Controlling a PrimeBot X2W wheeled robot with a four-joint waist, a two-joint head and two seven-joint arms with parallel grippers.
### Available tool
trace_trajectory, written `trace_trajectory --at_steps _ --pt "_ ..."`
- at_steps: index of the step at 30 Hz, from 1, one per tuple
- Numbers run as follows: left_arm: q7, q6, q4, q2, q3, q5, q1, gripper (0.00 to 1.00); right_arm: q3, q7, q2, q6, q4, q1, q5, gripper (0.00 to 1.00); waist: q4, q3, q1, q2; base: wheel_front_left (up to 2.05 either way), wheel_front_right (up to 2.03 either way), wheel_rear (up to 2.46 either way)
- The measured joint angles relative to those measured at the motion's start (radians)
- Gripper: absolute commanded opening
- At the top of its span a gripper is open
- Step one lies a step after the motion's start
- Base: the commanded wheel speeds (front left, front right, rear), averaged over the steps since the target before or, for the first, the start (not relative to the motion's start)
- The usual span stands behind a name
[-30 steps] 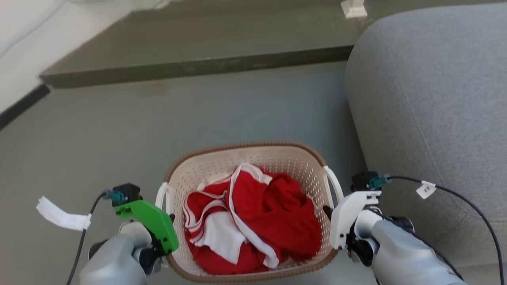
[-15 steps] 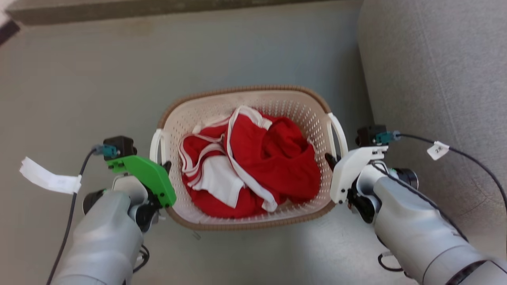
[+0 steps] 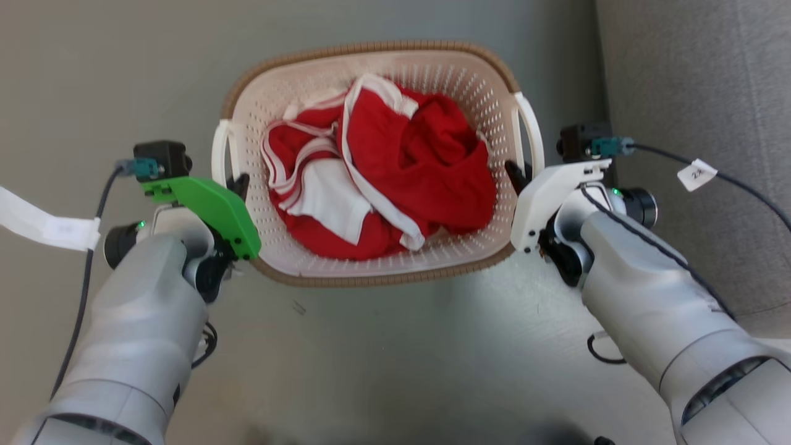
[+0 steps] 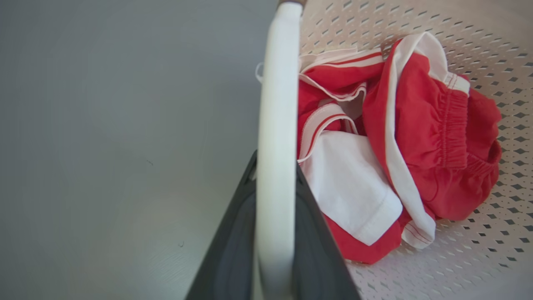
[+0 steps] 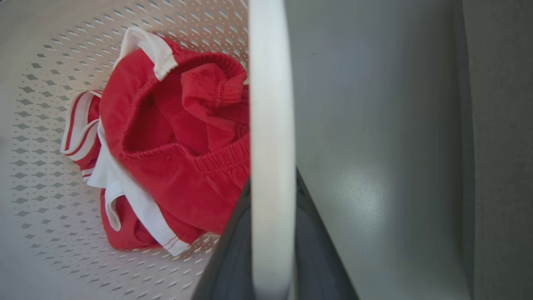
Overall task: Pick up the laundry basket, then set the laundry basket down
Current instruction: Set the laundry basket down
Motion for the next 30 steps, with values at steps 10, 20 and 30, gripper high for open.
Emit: trace_trajectory --at_steps 10,20,30 --pt "-0.048 0.009 -0.022 0.011 0.0 0.018 -0.104 0.0 0.001 -0.049 -0.013 -0.013 -0.003 -0.109 -0.023 0.0 0.01 0.144 0.0 0.0 0.0 0.0 0.0" --pt "-0.093 0.009 -0.031 0.014 0.001 0.03 -0.198 0.0 -0.014 -0.089 -0.023 -0.035 -0.003 -0.204 -0.031 0.0 0.018 0.289 0.0 0.0 0.0 0.0 0.0" --pt "-0.131 0.008 -0.021 0.012 -0.008 0.048 -0.216 0.0 -0.017 -0.114 -0.02 -0.035 0.012 -0.223 -0.031 0.0 0.023 0.398 -0.0001 0.0 0.0 0.0 0.0"
